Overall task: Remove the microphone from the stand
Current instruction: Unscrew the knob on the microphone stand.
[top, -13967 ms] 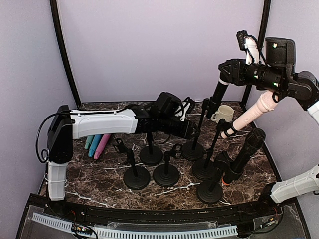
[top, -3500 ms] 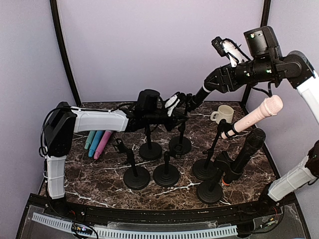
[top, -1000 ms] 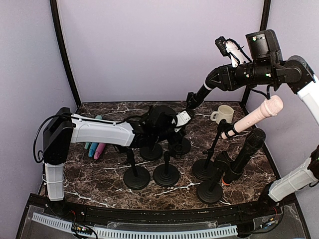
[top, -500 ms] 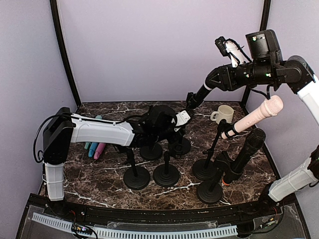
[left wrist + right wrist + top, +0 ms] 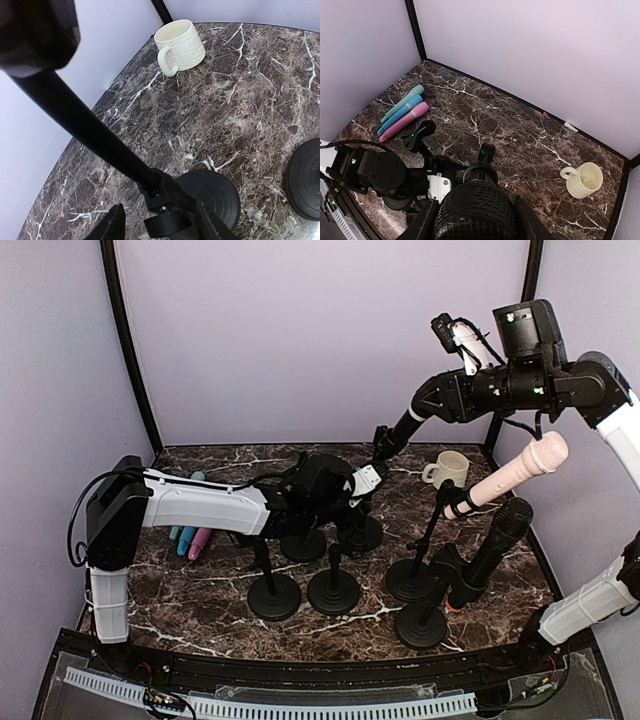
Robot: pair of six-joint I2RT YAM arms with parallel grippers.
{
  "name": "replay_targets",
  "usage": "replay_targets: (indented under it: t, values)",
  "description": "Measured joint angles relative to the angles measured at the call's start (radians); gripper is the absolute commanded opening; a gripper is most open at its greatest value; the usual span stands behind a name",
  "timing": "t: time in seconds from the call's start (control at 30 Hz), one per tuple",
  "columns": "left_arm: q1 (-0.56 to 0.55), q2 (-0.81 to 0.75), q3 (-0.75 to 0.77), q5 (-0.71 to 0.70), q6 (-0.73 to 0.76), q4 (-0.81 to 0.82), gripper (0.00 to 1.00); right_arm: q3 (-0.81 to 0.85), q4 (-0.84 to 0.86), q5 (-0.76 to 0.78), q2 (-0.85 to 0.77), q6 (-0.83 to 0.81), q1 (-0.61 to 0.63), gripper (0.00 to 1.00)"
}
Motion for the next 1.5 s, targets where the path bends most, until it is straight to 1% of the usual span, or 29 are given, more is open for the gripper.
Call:
replay_targets:
  t: [0.13,0.37,0.63,0.87,1.1,1.17,1.3,1.43,1.47,1.5]
  values:
    - [0.0,0.0,-0.012,-0.002,-0.008,-0.006,0.54,0.0,0.0,-0.001,0.0,0.0,0.0,0.29]
    - [0.0,0.0,-0.023,-0.002,-0.014,-0.005,0.5,0.0,0.0,-0.002,0.0,0.0,0.0,0.29]
    - [0.008,0.002,-0.023,0.0,-0.013,0.005,0.49,0.0,0.001,-0.002,0.0,0.0,0.0,0.29]
    - [0.013,0.009,-0.021,0.02,-0.014,0.005,0.36,0.0,0.001,-0.004,0.0,0.001,0.0,0.29]
    - [0.013,0.011,-0.02,0.037,-0.014,0.005,0.28,0.0,0.001,-0.004,0.0,0.002,0.0,0.29]
    - [0.014,0.011,-0.02,0.037,-0.019,0.005,0.22,0.0,0.001,-0.004,0.0,0.002,0.0,0.29]
    - [0.016,0.015,-0.02,0.04,-0.033,0.003,0.17,0.0,0.001,-0.003,0.0,0.004,0.0,0.29]
    - [0.018,0.019,-0.021,0.054,-0.06,-0.001,0.14,0.0,0.001,-0.003,-0.001,0.001,0.0,0.29]
    - [0.02,0.019,-0.021,0.059,-0.068,-0.001,0.15,0.0,0.001,-0.003,-0.001,0.0,0.0,0.29]
    - [0.022,0.019,-0.021,0.067,-0.075,-0.002,0.19,0.0,0.0,-0.003,-0.001,-0.002,0.0,0.29]
